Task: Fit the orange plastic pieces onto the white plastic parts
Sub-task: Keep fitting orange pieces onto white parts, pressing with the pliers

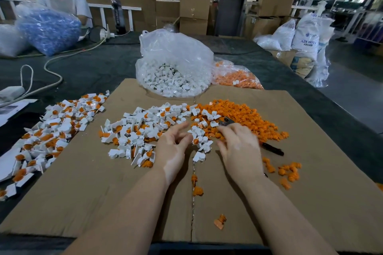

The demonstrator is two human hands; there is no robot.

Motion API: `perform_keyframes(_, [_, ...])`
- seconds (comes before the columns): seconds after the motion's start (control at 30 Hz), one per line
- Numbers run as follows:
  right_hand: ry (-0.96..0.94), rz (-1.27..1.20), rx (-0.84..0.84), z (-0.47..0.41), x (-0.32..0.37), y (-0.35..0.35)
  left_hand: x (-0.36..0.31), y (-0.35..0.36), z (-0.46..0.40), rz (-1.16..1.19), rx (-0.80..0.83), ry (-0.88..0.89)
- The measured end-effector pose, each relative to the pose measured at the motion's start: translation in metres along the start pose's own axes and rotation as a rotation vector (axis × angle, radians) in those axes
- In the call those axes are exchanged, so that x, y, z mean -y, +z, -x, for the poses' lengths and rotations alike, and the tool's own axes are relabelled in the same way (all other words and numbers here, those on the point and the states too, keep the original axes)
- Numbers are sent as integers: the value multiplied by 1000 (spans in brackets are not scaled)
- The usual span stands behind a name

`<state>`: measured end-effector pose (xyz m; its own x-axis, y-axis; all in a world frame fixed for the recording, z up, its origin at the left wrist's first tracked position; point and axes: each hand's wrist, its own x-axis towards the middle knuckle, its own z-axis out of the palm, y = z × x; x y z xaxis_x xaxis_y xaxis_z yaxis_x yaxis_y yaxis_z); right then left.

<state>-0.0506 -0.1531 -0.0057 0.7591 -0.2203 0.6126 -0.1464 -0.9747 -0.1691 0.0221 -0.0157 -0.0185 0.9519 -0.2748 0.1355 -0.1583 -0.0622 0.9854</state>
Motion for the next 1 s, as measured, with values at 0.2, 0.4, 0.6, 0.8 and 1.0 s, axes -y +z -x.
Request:
perform_keyframes(0.2, [-79, -345, 22, 5, 27, 11, -1, -3, 1, 42, 65, -49])
perform_keyframes(0.4, [43, -404, 30, 6, 25, 15, -1, -3, 2, -104, 171, 10])
perform_keyframes(0.6, [12, -400, 51, 7, 27, 11, -2, -3, 4, -158, 165, 56])
perform_keyframes(0.8, [182, -433, -70, 7, 22, 11, -6, -4, 6, 2, 123, 13])
perform_keyframes(1.0, [224, -427, -51, 8, 20, 12, -6, -3, 6, -15, 103, 29])
